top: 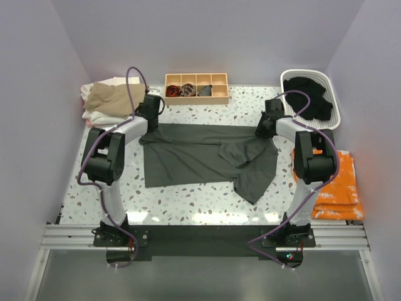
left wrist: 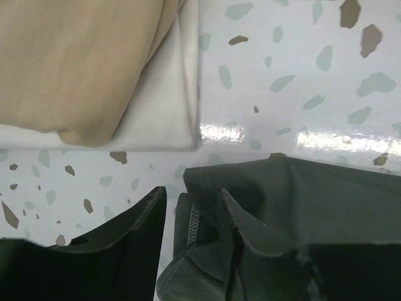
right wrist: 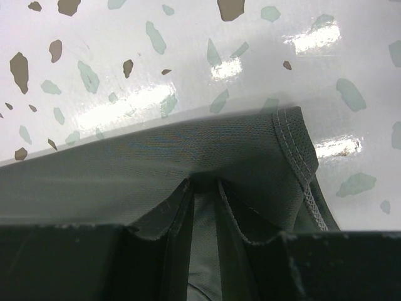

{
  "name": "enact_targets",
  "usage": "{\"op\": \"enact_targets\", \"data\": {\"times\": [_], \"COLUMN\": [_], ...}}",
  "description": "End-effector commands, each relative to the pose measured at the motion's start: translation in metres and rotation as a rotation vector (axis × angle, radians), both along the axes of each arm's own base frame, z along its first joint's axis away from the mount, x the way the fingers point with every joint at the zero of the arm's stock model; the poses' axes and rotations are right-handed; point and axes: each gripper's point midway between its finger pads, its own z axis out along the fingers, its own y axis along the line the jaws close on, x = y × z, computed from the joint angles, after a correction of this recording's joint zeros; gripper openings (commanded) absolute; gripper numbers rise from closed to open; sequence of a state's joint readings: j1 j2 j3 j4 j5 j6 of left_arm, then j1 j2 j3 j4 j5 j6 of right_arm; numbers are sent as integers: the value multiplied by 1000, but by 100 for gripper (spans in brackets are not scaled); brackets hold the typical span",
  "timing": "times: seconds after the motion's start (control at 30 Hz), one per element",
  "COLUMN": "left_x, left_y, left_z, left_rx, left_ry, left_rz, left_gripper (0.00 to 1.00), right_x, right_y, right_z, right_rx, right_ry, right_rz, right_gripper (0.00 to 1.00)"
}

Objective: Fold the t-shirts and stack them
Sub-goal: Fold the flattened tshirt in 1/3 of the way

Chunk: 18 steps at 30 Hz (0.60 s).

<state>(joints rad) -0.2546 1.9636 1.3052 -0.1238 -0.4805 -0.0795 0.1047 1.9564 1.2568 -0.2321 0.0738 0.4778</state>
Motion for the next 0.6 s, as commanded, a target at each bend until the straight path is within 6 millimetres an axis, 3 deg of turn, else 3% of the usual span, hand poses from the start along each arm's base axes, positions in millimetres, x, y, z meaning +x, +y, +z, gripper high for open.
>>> {"op": "enact_targets", "data": {"times": [0.0, 0.13, 0.17, 0.37, 0.57], "left_x": [11, 9, 12, 5, 0], "left_y": [1, 8, 6, -5, -4], "left_z": [2, -8, 0, 0, -14], "left_rx": [-176, -252, -273, -393, -434], "left_ry": [3, 33, -2, 14, 38], "left_rz": [19, 36, 26, -17, 4], "left_gripper": [43, 38, 38, 36, 38], "right_x": [-24, -24, -24, -23, -24], "right_y": [2, 4, 3, 3, 5], "right_z": [-31, -34, -35, -34, -35], "right_rx": [-2, 7, 7, 8, 11], "right_ry": [120, 125, 125, 124, 124], "right_rz": [21, 25, 23, 22, 24], "right_gripper": [24, 25, 25, 25, 25]}}
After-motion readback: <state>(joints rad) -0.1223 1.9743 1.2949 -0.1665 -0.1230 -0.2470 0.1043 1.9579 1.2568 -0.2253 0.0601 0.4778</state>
